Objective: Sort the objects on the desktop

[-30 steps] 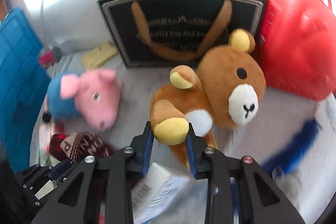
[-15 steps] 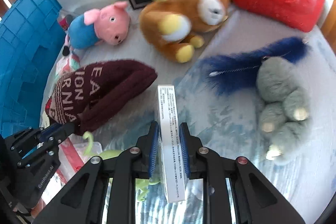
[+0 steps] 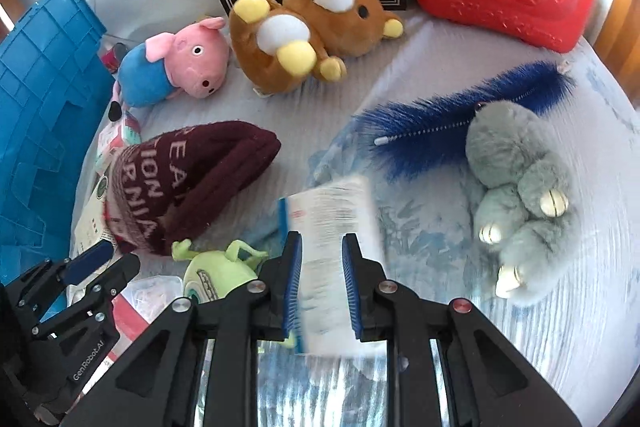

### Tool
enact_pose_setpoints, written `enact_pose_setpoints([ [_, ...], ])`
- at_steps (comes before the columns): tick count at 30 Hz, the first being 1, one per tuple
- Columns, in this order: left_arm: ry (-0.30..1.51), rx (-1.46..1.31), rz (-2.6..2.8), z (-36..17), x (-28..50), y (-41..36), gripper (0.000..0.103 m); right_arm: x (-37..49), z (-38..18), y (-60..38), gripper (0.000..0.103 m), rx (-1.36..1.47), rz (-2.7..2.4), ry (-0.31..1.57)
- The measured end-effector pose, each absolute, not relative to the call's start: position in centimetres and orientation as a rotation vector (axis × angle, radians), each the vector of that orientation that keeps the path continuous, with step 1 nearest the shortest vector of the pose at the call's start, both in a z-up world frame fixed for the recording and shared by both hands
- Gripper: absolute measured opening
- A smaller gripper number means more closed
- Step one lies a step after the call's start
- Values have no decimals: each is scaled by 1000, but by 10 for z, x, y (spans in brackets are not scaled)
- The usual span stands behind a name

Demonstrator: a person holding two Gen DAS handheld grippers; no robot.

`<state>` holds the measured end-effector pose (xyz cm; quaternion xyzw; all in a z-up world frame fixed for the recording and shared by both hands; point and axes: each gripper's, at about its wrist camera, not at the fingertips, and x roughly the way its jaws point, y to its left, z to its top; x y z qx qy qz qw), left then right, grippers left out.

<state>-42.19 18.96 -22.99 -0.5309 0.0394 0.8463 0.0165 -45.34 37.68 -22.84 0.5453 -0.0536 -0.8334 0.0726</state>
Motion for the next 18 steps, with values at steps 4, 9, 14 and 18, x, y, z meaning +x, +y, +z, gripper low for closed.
enact_pose_setpoints([
  [4,116,-1643,2660,-224,-414,188,40,-442,-222,376,20,1599,-2488,-164],
  [9,82,-1641,2680,-219,-395,187,47,-424,-220,366,20,1585,-2463,-140],
  [14,44,-1657,2740,-221,-377,190,54,-410,-227,358,20,1576,-2410,-104],
  [18,-27,-1722,2809,-229,-366,192,54,-411,-240,356,20,1565,-2344,-59],
])
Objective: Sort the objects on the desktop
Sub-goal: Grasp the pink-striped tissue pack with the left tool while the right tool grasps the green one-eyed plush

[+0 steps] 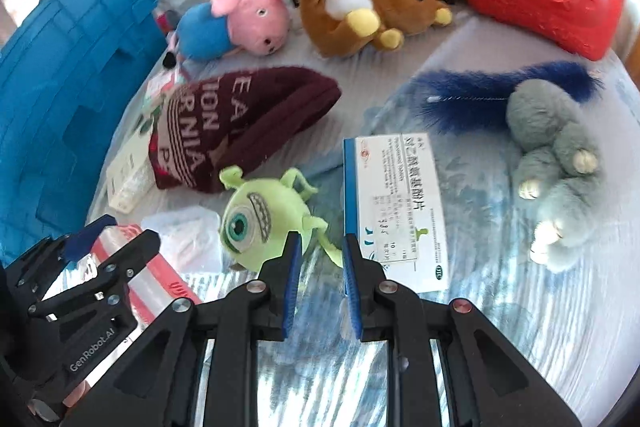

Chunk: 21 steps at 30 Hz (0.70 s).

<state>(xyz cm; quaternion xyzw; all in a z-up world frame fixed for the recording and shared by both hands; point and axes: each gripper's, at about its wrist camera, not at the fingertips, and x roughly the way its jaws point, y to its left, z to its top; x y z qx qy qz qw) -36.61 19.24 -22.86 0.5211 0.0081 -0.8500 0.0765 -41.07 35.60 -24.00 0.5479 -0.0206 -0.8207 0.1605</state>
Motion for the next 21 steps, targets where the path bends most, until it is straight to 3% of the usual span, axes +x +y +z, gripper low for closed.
enact_pose_setpoints([
  [5,124,1512,-2428,-225,-350,184,54,-411,-247,349,24,1559,-2245,37],
  [6,139,1495,-2407,-221,-347,181,54,-411,-248,347,28,1555,-2229,53],
  [8,176,1457,-2371,-212,-338,174,55,-408,-248,342,48,1540,-2191,82],
  [9,194,1439,-2354,-208,-333,170,56,-406,-249,338,50,1530,-2167,94],
  [16,362,1399,-2253,-206,-298,166,62,-391,-258,325,50,1508,-2056,191],
  [21,377,1455,-2183,-224,-282,178,62,-378,-271,321,50,1536,-1992,240],
])
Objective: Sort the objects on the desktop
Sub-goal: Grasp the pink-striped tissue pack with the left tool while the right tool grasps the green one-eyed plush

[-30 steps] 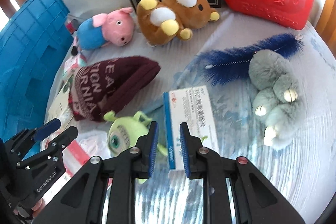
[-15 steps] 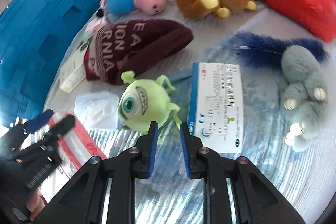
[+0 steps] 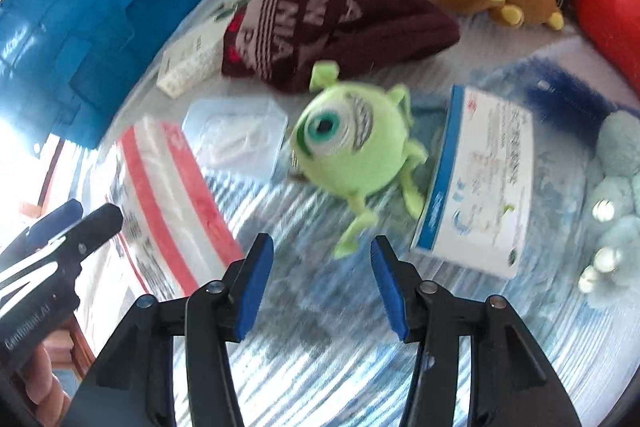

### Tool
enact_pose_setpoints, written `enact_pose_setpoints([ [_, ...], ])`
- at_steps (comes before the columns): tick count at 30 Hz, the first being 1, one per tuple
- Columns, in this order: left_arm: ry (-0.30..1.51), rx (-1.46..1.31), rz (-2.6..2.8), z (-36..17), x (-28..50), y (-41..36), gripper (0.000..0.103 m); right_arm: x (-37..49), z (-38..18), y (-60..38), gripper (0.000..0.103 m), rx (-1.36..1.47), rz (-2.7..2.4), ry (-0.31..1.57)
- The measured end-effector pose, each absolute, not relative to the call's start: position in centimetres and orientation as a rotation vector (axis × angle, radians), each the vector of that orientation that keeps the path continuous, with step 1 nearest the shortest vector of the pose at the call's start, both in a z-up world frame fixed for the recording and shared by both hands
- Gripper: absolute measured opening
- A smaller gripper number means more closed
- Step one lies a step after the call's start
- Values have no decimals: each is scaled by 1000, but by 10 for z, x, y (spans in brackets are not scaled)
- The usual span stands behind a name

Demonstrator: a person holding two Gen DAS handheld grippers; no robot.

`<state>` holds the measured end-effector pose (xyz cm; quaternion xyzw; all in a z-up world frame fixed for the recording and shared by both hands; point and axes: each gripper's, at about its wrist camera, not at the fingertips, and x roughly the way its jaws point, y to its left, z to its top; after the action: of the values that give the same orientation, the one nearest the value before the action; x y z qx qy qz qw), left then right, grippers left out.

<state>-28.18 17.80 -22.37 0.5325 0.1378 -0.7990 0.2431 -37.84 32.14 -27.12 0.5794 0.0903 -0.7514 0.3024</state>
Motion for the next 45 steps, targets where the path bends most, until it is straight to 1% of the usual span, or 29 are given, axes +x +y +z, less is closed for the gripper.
enact_pose_setpoints([
  [4,353,1458,-2152,-232,-273,175,62,-362,-285,306,50,1556,-1899,226],
  [8,400,1412,-2121,-232,-268,157,62,-343,-291,280,50,1533,-1784,181],
  [10,430,1409,-2118,-235,-266,151,62,-334,-292,271,50,1518,-1750,189],
  [12,421,1422,-2120,-242,-268,152,63,-330,-291,271,50,1509,-1769,207],
  [13,418,1427,-2125,-245,-268,153,64,-330,-290,273,50,1509,-1787,214],
  [16,374,1405,-2140,-249,-267,155,80,-340,-280,292,50,1498,-1892,227],
  [18,355,1398,-2158,-251,-267,154,85,-349,-271,306,56,1484,-1973,235],
  [20,375,1400,-2168,-252,-268,151,89,-357,-262,320,78,1468,-2051,242],
  [21,392,1404,-2175,-253,-270,149,89,-362,-258,321,80,1455,-2077,241],
  [25,448,1436,-2195,-254,-277,145,90,-382,-249,320,81,1415,-2147,262],
  [28,443,1458,-2207,-253,-278,150,90,-397,-252,316,81,1415,-2166,287],
  [32,318,1469,-2180,-263,-289,154,90,-415,-263,303,81,1413,-2184,325],
  [39,282,1447,-2198,-264,-297,151,85,-429,-292,280,81,1465,-2160,390],
  [40,282,1444,-2203,-263,-298,151,83,-429,-294,280,79,1467,-2159,388],
  [41,279,1439,-2210,-262,-298,151,82,-429,-295,279,72,1468,-2157,387],
  [43,260,1423,-2227,-257,-299,153,72,-428,-294,280,70,1465,-2160,381],
  [44,248,1414,-2237,-254,-299,154,63,-428,-292,282,70,1465,-2161,375],
  [45,237,1405,-2247,-250,-300,156,55,-427,-290,284,69,1465,-2162,368],
])
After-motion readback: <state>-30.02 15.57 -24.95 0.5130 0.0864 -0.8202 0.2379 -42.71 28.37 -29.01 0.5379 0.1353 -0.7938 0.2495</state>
